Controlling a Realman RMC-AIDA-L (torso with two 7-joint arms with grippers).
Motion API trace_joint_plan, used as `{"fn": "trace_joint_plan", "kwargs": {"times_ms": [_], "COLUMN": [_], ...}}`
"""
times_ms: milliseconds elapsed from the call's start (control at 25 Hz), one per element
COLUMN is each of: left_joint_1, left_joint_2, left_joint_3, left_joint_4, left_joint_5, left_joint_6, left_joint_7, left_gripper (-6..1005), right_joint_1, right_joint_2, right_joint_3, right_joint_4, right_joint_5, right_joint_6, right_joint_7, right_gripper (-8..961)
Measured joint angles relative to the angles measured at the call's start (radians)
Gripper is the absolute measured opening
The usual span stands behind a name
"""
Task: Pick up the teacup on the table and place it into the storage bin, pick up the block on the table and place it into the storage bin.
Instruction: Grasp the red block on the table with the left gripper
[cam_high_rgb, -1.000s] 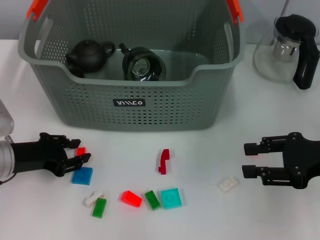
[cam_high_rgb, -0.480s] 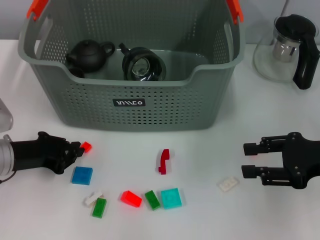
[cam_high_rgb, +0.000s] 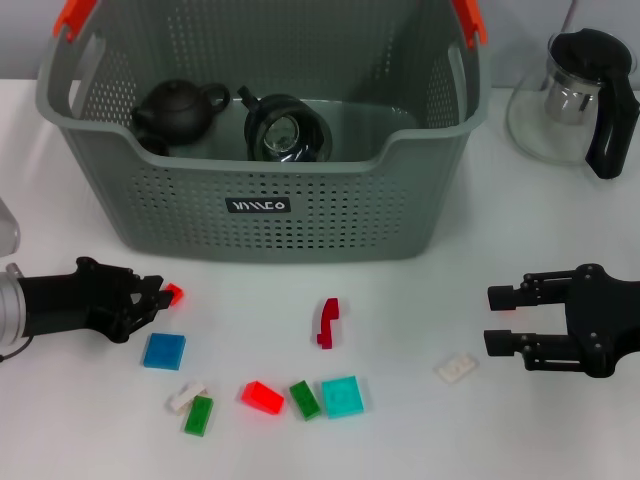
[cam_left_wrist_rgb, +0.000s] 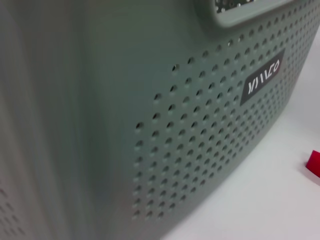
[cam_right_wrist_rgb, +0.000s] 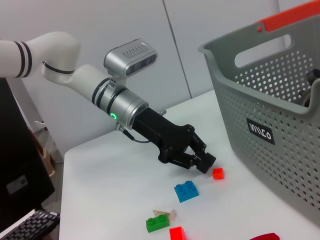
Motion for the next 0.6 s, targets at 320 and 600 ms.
{"fn": "trace_joint_plan", "kwargs": {"times_ms": [320, 600], "left_joint_1": [-0.003, -0.013], "left_joint_2": [-0.002, -0.002], "left_joint_3": [0.008, 0.013], "left_joint_4": [-0.006, -0.033], "left_joint_5": [-0.006, -0.006], "left_joint_6": [-0.008, -0.051], "left_joint_7": [0.003, 0.004], "left_gripper": [246, 554], "right_joint_1": [0.005, 0.009], "right_joint_2": [0.000, 0.000], "right_joint_3": [0.000, 0.000], "right_joint_4": [0.000, 0.000], "right_joint_5": [0.000, 0.000], "right_joint_6": [0.000, 0.000], "right_joint_7": [0.000, 0.003], "right_gripper": [593, 593]}}
